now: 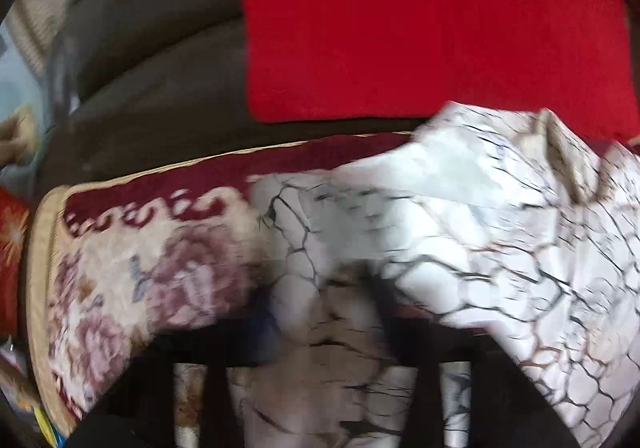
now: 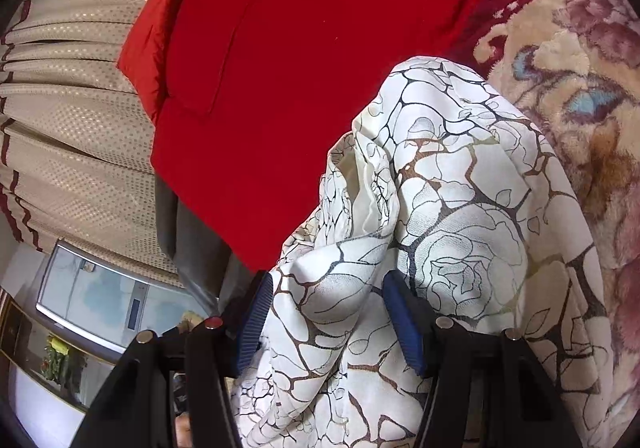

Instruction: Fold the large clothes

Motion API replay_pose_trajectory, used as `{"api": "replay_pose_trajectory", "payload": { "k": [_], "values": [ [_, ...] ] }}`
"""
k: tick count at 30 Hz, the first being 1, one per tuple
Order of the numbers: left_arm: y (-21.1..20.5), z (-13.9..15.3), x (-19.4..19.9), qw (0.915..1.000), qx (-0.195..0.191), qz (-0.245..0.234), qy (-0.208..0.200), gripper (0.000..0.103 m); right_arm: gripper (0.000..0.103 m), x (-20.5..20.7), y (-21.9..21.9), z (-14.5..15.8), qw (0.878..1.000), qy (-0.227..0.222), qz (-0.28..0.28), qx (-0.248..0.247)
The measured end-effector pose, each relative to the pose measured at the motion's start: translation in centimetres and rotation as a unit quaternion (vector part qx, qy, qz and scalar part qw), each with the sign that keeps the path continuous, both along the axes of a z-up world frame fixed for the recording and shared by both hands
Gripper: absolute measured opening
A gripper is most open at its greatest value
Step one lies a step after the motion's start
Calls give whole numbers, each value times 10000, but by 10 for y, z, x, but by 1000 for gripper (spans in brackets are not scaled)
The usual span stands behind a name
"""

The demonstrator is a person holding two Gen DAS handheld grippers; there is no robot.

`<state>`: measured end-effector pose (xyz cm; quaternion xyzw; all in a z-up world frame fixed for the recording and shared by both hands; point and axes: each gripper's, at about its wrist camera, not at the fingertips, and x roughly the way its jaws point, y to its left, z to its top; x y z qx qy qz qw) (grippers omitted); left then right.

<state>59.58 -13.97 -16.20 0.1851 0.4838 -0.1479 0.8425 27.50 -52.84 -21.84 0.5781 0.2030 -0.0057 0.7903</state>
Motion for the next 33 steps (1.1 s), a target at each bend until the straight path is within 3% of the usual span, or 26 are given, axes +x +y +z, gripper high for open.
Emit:
{"api": "replay_pose_trajectory", "payload": {
  "k": [1,2,4,7,9,12,15,18,19,21,22,23,26,28,29,31,33],
  "values": [
    [-3,1,-3,9998,136,-25,-131,7,61,-1,-1,1,10000,-24,-4,10],
    [-6,5,-9,9985,339,-104,-407,5,61,-2,-2,2,10000,-67,-13,18],
    [3,22,-15,9973,48,-97,-722,4,61,-4,-4,4,9998,-185,-18,34],
    [40,41,0,9942,-278,485,-918,4,61,-6,-6,7,9996,-271,-33,34],
    [70,46,13,9907,-476,990,-804,3,61,-9,-6,7,9995,-310,-65,57],
    [95,50,14,9815,-216,1456,-1227,0,61,-11,-6,8,9994,-331,-82,35],
    [105,37,17,9834,-217,1609,-805,0,61,-10,-2,10,9995,-312,-56,-51],
    [98,41,1,9869,-767,1186,-777,0,61,-7,3,12,9995,-270,15,-176],
    [88,42,-3,9895,-868,914,-704,4,61,-6,5,13,9994,-269,45,-200],
    [74,38,2,9928,-914,676,-368,47,61,-3,8,15,9993,-196,80,-304],
    [68,35,5,9936,-921,645,-140,91,61,-1,10,16,9993,-152,79,-335],
    [62,29,8,9940,-873,650,95,103,61,-1,10,15,9993,-109,83,-351],
    [52,15,10,9945,-795,653,195,102,61,-5,7,19,9986,-20,-120,-519],
    [50,6,12,9929,-929,530,515,98,60,-15,-2,32,9947,-21,-470,-917],
    [50,-2,14,9917,-958,479,711,77,59,-22,-9,40,9917,-57,-636,-1114],
    [46,-10,13,9898,-1035,403,893,47,56,-27,-18,48,9878,14,-727,-1375],
    [40,-13,8,9915,-999,251,796,32,55,-29,-23,54,9809,251,-826,-1745]
  ]
}}
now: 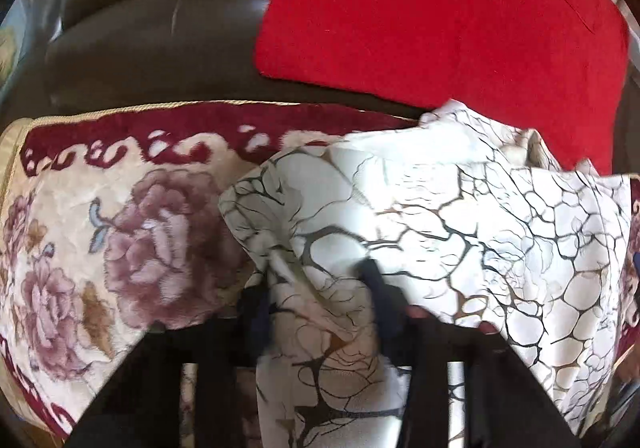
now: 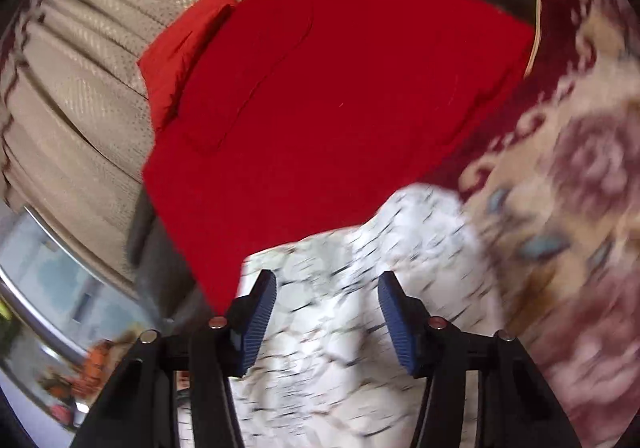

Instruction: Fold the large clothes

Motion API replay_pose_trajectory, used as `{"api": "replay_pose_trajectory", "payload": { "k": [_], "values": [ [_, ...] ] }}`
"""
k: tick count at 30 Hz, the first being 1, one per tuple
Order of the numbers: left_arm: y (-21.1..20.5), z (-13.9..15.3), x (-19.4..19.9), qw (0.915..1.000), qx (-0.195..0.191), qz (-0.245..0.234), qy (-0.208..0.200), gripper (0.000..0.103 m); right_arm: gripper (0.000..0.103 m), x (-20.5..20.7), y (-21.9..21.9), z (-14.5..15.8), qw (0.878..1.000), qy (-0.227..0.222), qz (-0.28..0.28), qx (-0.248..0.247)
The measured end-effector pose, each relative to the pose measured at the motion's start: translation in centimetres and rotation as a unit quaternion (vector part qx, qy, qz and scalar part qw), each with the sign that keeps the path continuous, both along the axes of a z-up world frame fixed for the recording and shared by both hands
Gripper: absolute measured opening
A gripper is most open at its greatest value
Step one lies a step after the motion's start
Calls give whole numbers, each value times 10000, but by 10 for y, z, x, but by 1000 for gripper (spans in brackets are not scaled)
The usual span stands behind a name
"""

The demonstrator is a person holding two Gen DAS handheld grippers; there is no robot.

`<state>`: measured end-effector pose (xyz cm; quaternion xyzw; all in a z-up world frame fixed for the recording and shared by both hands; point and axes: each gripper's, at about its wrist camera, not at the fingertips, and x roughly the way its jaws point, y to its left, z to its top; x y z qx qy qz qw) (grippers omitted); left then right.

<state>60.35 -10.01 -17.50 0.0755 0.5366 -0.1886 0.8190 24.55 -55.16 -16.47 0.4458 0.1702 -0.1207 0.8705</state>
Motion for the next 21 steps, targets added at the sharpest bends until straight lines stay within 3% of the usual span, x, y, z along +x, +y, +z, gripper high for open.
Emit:
{"api": "replay_pose_trajectory", "payload": {
  "k": [2,5,7,11,15,17,18,19,21],
  "values": [
    [-9,1,-8,9990,275,-165,-311,20,55,3,-7,-3,9993,345,-58,-134],
    [-7,8,-15,9974,425,-26,-578,13,56,5,-19,-12,9944,958,-354,-273],
    [0,9,-13,9962,536,147,-674,11,58,7,-31,-23,9922,1189,-360,-77],
    [18,10,-12,9963,366,423,-654,10,72,10,-43,-48,9909,1199,32,610],
    [18,7,-16,9946,463,541,-756,10,72,19,-35,-57,9884,1419,154,511],
    [18,10,-20,9932,475,623,-863,10,63,25,-26,-56,9862,1634,218,130],
    [19,9,-20,9927,507,648,-886,10,33,27,-21,-54,9847,1725,224,-72],
    [19,8,-22,9921,558,669,-906,10,28,31,-17,-54,9809,1905,270,-280],
    [22,1,-22,9936,574,645,-732,10,27,35,-12,-59,9710,2325,207,-515]
  ]
}}
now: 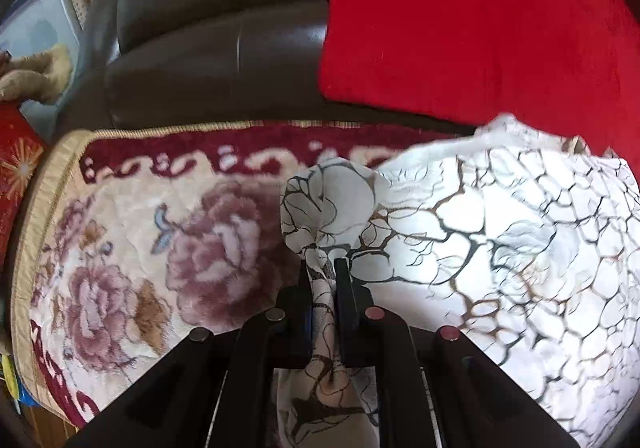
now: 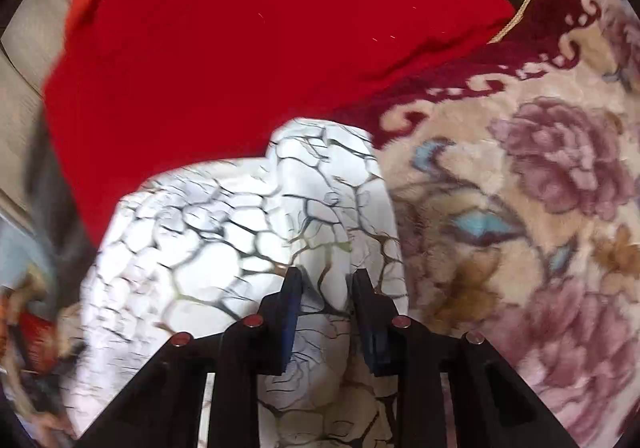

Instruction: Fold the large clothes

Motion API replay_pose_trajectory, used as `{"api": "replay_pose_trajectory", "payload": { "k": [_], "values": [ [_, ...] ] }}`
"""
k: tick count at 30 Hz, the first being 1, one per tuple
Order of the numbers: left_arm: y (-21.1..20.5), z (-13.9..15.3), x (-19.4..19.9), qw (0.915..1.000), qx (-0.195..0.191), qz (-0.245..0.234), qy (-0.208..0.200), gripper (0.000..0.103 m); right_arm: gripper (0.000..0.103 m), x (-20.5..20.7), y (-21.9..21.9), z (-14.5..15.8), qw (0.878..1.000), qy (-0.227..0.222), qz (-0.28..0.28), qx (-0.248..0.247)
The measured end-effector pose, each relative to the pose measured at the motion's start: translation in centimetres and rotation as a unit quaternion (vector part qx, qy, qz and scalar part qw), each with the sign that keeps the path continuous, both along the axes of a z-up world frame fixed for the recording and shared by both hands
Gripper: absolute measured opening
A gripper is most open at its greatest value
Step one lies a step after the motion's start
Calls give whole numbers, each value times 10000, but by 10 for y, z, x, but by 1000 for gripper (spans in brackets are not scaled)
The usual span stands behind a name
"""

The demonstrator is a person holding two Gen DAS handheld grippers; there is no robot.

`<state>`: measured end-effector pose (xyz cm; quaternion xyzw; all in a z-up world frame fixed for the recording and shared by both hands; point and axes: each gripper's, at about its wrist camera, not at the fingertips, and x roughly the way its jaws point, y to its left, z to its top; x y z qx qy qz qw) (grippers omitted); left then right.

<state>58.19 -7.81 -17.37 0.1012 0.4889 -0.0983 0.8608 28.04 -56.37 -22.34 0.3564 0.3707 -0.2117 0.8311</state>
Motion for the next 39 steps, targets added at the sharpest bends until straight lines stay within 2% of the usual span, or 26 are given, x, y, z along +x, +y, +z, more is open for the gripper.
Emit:
{"api": "replay_pose_trajectory", "payload": {
  "k": [1,3,6,8,9,11,12,13,14,16,18,20,22,25,27,30,34,37,39],
  "values": [
    [1,-6,0,9999,-7,4,130,11,25,0,0,-4,9999,128,-51,-16],
    [1,-8,-2,9999,-1,14,118,11,26,-2,-3,-6,9997,187,-170,-17],
    [8,5,-6,9996,-193,165,80,14,30,-17,-8,7,9986,77,-514,-45],
    [14,21,-12,9987,-446,229,24,16,31,-32,-14,19,9967,-397,-654,256],
    [16,31,-17,9985,-486,218,-79,19,31,-39,-14,31,9941,-880,-530,350],
    [17,53,-31,9978,-484,176,-415,37,31,-40,-9,48,9898,-1381,-238,250],
    [17,62,-38,9965,-578,119,-594,42,31,-39,-2,57,9859,-1659,14,210],
    [17,71,-48,9944,-720,20,-769,53,31,-36,6,61,9828,-1807,264,256],
    [14,78,-60,9919,-867,-130,-918,58,31,-28,14,64,9793,-1898,590,395],
    [7,81,-79,9892,-921,-336,-1088,58,31,-13,23,63,9762,-1905,865,577],
    [-2,72,-95,9885,-823,-529,-1154,58,31,2,33,55,9748,-1785,1114,742],
    [-11,49,-101,9921,-414,-468,-1087,58,31,18,38,39,9809,-1335,1138,841],
    [-9,28,-99,9943,-85,-257,-1034,62,26,29,37,18,9883,-816,977,845],
    [13,3,-93,9957,-464,84,-801,71,25,29,34,10,9891,-715,892,931],
    [32,-1,-92,9915,-1053,267,-712,71,26,26,34,15,9903,-686,833,880],
    [49,-5,-90,9839,-1637,326,-636,71,29,19,41,32,9898,-917,869,655],
    [54,-12,-79,9794,-1943,474,-285,72,29,25,60,51,9805,-1204,1447,571],
    [59,-14,-76,9789,-1975,442,-294,73,29,55,68,57,9765,-1029,1793,607],
    [54,-10,-83,9801,-1909,388,-372,74,29,85,72,51,9738,-733,2046,670]
  ]
}}
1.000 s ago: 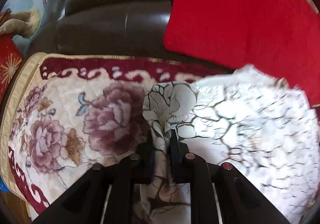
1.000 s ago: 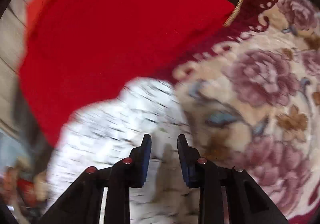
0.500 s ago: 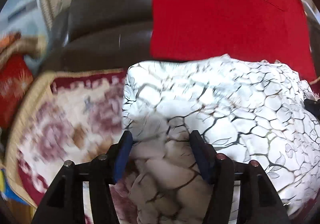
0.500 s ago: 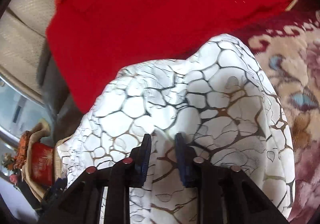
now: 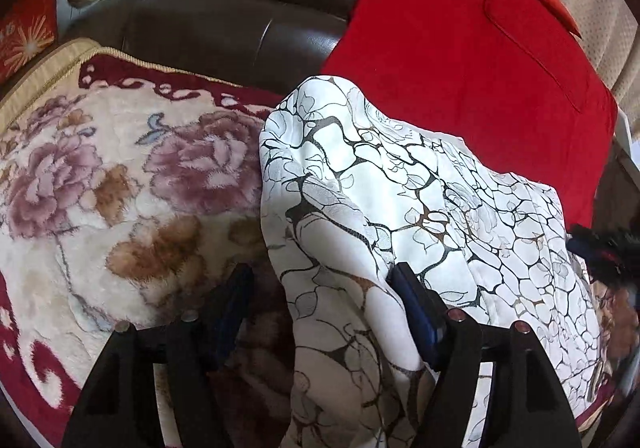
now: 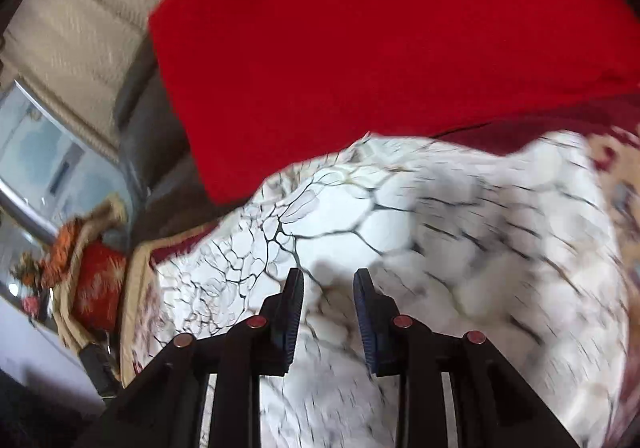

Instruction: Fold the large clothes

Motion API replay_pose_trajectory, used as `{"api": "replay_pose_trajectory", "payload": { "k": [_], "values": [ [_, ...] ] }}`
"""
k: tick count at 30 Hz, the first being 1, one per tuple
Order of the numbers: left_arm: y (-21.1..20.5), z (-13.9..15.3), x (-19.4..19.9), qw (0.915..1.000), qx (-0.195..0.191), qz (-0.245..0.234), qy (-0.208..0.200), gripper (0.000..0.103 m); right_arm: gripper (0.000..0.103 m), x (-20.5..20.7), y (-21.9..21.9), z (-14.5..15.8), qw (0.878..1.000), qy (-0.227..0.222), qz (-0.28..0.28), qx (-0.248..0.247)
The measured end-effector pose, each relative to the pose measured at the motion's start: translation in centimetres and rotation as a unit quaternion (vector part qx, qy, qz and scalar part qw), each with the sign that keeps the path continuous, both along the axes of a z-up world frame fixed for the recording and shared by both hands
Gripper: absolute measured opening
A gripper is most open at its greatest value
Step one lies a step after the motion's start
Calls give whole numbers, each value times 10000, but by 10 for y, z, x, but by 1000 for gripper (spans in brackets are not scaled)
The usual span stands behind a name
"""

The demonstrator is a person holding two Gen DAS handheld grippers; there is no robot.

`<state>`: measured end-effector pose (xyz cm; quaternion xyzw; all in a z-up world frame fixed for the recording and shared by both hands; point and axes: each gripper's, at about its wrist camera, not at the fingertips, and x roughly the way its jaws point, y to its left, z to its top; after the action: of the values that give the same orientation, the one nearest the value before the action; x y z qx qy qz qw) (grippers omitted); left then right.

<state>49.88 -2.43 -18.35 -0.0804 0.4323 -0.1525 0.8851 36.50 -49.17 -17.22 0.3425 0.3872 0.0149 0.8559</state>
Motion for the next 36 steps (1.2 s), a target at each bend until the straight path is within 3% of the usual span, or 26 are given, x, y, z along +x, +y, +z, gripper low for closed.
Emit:
{"api": "replay_pose_trajectory", "payload": {
  "k": [2,4,8,11,15,17,19,22,26,29,33,36],
  "values": [
    [-2,0,-2,9995,261,-87,-182,74,29,26,-2,-14,9991,401,42,95],
    [-4,-1,-3,9987,408,-106,-282,75,20,46,-11,-36,9948,1012,-73,74],
    [1,-11,2,9994,311,-40,-173,80,15,50,-28,-40,9938,1008,-430,186],
    [6,-10,4,9999,136,-2,-61,80,18,26,-50,-21,9954,695,-655,118],
    [5,3,-1,9995,214,47,-215,79,20,-17,-94,6,9916,435,-1206,-189],
    [0,4,-3,9982,481,38,-351,80,20,-27,-111,2,9892,636,-1296,-260],
    [-5,-4,-2,9972,677,32,-314,80,20,-32,-128,-25,9838,1116,-1400,26],
    [-5,-9,0,9975,668,63,-236,80,19,-35,-130,-59,9791,1488,-1364,255],
    [1,2,-3,9986,467,148,-177,79,20,-51,-108,-31,9810,1192,-1469,-438],
    [4,18,-13,9985,356,143,-402,79,20,-81,-84,6,9884,596,-1243,-640],
    [5,38,-31,9947,616,134,-814,79,20,-128,-32,34,9926,24,-851,-863],
    [1,30,-35,9923,969,62,-773,79,20,-150,-2,23,9939,213,-669,-851]
  ]
}}
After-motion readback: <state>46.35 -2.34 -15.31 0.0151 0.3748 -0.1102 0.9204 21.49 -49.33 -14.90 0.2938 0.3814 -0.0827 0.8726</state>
